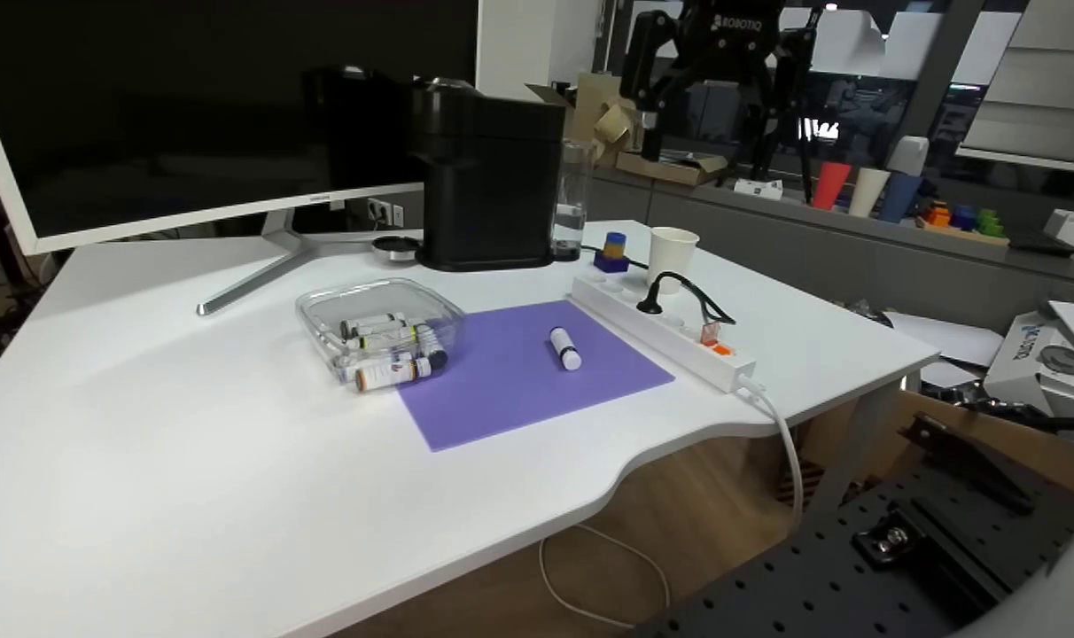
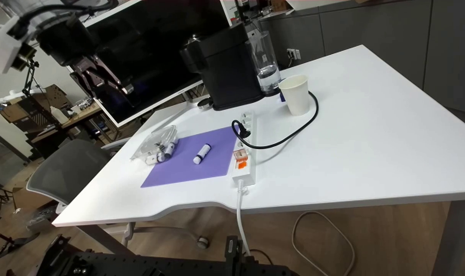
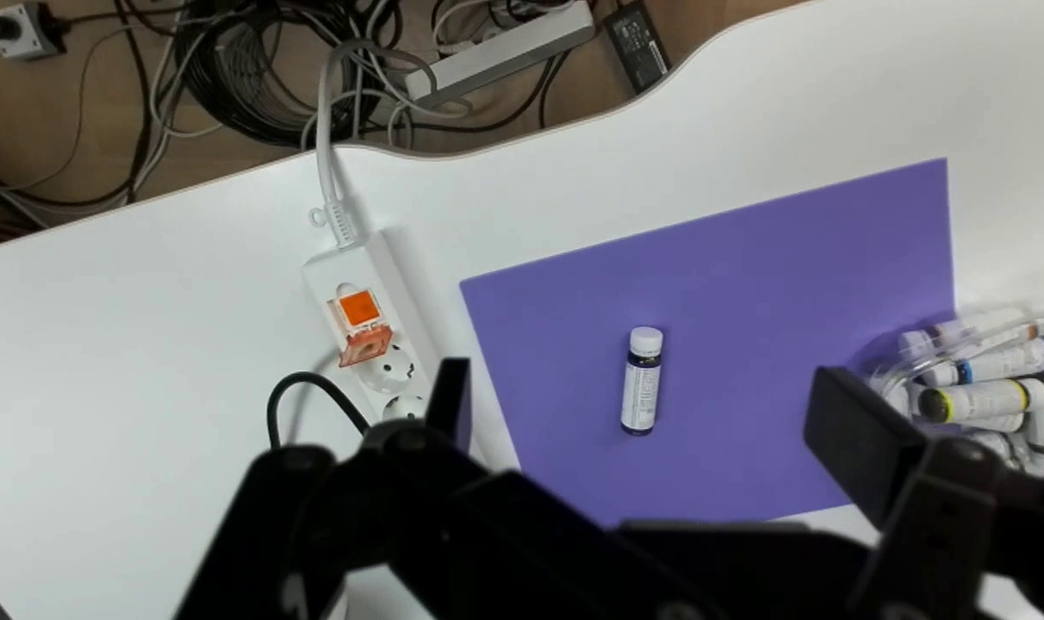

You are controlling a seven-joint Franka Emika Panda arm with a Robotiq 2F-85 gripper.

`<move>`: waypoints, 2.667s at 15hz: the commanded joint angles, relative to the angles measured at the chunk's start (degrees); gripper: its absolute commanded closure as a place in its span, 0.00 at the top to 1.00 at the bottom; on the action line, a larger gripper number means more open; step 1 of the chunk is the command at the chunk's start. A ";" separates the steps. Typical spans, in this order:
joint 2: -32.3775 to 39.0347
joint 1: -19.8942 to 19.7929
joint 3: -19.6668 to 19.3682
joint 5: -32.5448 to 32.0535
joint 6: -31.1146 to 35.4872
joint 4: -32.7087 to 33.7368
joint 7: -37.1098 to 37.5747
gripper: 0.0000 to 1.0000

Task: Switch on the extension cord

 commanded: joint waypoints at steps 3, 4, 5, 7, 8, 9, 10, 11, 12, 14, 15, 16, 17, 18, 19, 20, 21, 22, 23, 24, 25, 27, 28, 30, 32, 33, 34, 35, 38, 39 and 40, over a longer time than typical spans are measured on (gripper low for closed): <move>2.04 -1.42 0.02 -1.51 0.38 0.95 -2.63 1.00; 2.95 -1.76 -0.79 -2.21 0.56 1.32 -4.67 1.00; 3.97 -2.57 -1.75 -3.87 0.84 1.59 -7.79 1.00; 5.96 -4.67 -3.15 -8.80 3.42 1.64 -13.13 1.00; 7.01 -5.86 -3.63 -12.00 5.70 1.41 -15.43 1.00; 8.61 -7.12 -4.37 -15.06 8.57 1.27 -17.29 1.00; 10.19 -8.05 -5.19 -17.29 11.58 1.23 -18.71 1.00; 12.05 -8.73 -6.10 -18.69 14.71 1.25 -19.85 1.00; 14.59 -9.28 -6.84 -19.01 17.23 1.75 -19.93 1.00; 19.93 -8.89 -8.54 -15.74 21.16 2.94 -20.49 0.75; 22.22 -8.48 -8.97 -13.85 22.39 3.48 -20.39 0.73; 24.59 -7.67 -9.39 -11.28 23.11 4.20 -20.69 0.67; 26.95 -6.96 -9.51 -8.53 23.50 5.15 -21.02 0.57; 29.26 -6.32 -9.49 -5.54 23.46 6.33 -21.64 0.51; 31.25 -5.89 -9.28 -2.79 23.10 7.67 -22.42 0.45; 32.96 -5.68 -9.03 -0.70 22.56 9.07 -23.21 0.37; 34.48 -5.65 -8.81 0.84 22.02 10.45 -23.95 0.31; 35.87 -5.70 -8.59 2.15 21.57 11.75 -24.76 0.25; 37.16 -5.95 -8.47 2.80 21.28 12.92 -25.66 0.17; 38.42 -6.30 -8.32 3.56 20.93 14.04 -27.07 0.11; 39.78 -6.66 -8.47 2.99 20.60 15.15 -27.42 0.05; 41.78 -7.38 -8.35 2.67 19.37 16.85 -29.55 0.00; 42.53 -7.66 -8.36 1.54 18.09 17.54 -31.01 0.00; 41.35 -7.40 -8.19 1.35 19.56 15.55 -29.48 0.00; 42.07 -7.55 -8.13 1.19 19.50 15.86 -29.65 0.01; 42.06 -7.51 -8.08 1.19 19.50 15.80 -29.65 0.01; 42.06 -7.47 -8.02 1.19 19.50 15.79 -29.65 0.00; 41.88 -7.37 -8.10 0.86 19.82 15.27 -29.42 0.00; 42.36 -7.42 -8.44 0.11 21.56 14.00 -29.04 0.00; 42.73 -7.43 -8.55 -0.10 21.97 13.83 -28.85 0.00; 43.23 -7.59 -8.52 -0.07 22.36 13.76 -29.28 0.00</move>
